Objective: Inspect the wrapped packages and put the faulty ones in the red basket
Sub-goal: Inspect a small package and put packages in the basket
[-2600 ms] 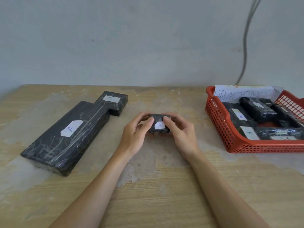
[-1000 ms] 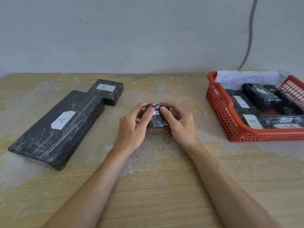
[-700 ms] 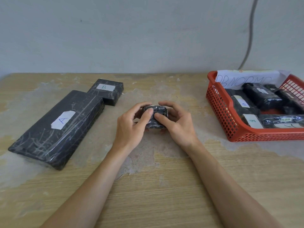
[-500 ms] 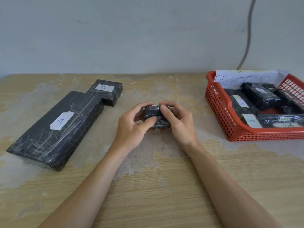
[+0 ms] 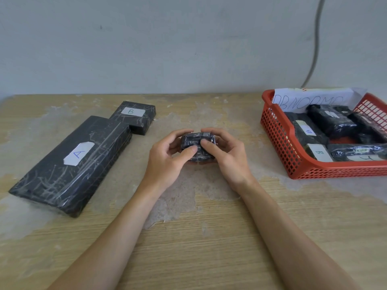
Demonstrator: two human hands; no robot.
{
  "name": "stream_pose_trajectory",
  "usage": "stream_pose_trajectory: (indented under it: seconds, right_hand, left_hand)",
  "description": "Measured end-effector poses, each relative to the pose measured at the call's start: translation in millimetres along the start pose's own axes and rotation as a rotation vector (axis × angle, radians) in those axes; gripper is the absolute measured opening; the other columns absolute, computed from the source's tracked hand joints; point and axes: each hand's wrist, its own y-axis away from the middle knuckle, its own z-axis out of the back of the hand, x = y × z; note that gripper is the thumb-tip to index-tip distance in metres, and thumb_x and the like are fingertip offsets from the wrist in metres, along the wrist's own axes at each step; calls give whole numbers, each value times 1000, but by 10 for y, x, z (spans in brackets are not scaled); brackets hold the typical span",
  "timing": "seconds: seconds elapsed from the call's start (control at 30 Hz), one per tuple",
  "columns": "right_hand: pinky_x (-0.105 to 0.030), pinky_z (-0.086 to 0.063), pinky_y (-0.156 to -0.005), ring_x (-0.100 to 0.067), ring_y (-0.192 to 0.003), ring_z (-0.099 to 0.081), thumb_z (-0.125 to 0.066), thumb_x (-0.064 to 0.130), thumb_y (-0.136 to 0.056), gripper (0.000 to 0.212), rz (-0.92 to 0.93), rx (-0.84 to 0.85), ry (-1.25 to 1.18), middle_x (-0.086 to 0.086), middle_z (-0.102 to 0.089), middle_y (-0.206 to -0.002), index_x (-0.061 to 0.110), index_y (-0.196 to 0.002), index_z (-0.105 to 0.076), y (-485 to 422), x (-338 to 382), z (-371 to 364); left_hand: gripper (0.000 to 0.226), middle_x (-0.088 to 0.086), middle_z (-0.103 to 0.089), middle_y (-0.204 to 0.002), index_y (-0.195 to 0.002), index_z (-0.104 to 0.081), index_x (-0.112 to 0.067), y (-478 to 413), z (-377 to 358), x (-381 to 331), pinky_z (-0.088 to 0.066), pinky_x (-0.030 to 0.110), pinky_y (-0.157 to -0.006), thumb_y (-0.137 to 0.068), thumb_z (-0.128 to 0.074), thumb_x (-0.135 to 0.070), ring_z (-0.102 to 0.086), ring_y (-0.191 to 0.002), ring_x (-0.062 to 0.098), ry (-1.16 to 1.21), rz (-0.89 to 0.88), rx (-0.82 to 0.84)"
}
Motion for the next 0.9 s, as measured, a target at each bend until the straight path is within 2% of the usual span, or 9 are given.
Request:
stream_pose_trajectory:
  seconds: [0.07,0.17,0.27,0.37,0.43,0.57,0.63,0.73,0.9]
  right_hand:
    - [-40,-62,-90,-27,-106,-75,-73,22,-99,15,10,-18,6,-6,-80,-108,21,-113,-79,-13,-24,-1]
    - [-30,-60,-83,-16,-95,-78,-72,13,-101,10,24,-66,7,1,-82,-99,18,-103,-80,-13,-15,-9]
    - [-34,-62,-81,-18,-93,-79,-72,11,-101,11,17,-106,21,-3,-83,-98,14,-104,-82,-18,-17,-1]
    - [-52,-63,-78,-34,-97,-77,-70,21,-103,11,-19,-119,-24,-8,-81,-103,22,-104,-82,-21,-30,20]
    - [-47,-62,-70,-41,-100,-75,-67,31,-102,20,-49,-52,-106,-12,-79,-110,21,-114,-79,-2,3,25]
    - [-32,-63,-79,-20,-106,-78,-80,21,-93,40,-16,1,-50,-5,-80,-117,10,-131,-71,21,37,6]
    - [-34,-64,-80,-21,-102,-79,-80,24,-90,36,-6,-33,-41,-6,-82,-111,9,-122,-74,10,33,-11]
    - [-39,-65,-71,-23,-87,-80,-77,32,-92,27,-6,-53,-17,-6,-83,-99,15,-112,-78,16,14,-9]
    - [-36,-64,-66,-27,-84,-79,-83,25,-88,33,1,-4,-3,-7,-82,-103,15,-119,-74,42,41,-22]
  left_hand:
    - [37,-2,-80,-115,-123,-74,-24,-1,1,2,-61,50,-100,-86,-78,-22,-75,-112,17,2,15,0]
    - [38,-2,-79,-119,-127,-73,-23,21,-3,-3,-59,53,-102,-91,-74,-35,-73,-116,17,-21,17,38]
    - [55,-5,-68,-136,-137,-67,-28,38,-24,-20,-57,43,-105,-87,-72,-52,-67,-126,13,-66,-6,102]
    - [60,-12,-65,-141,-143,-63,-25,19,-26,-19,-56,24,-100,-88,-80,-41,-63,-130,5,-67,-66,45]
    - [47,-10,-71,-133,-140,-66,-22,8,-18,-26,-55,17,-93,-95,-78,-30,-68,-122,3,-58,-85,-4]
    - [41,-8,-76,-125,-135,-70,-25,6,8,-32,-56,21,-93,-97,-74,-38,-71,-116,8,-26,-67,-44]
    - [47,-7,-75,-126,-136,-68,-28,18,9,-44,-57,26,-97,-93,-71,-46,-70,-118,10,-15,-33,-15]
    - [40,-5,-77,-120,-132,-71,-20,5,-9,-19,-60,25,-93,-94,-77,-29,-73,-111,9,-54,-60,-53]
    - [30,-9,-78,-114,-125,-75,-22,-1,-12,-31,-57,18,-88,-95,-78,-22,-74,-106,6,-111,-99,-116]
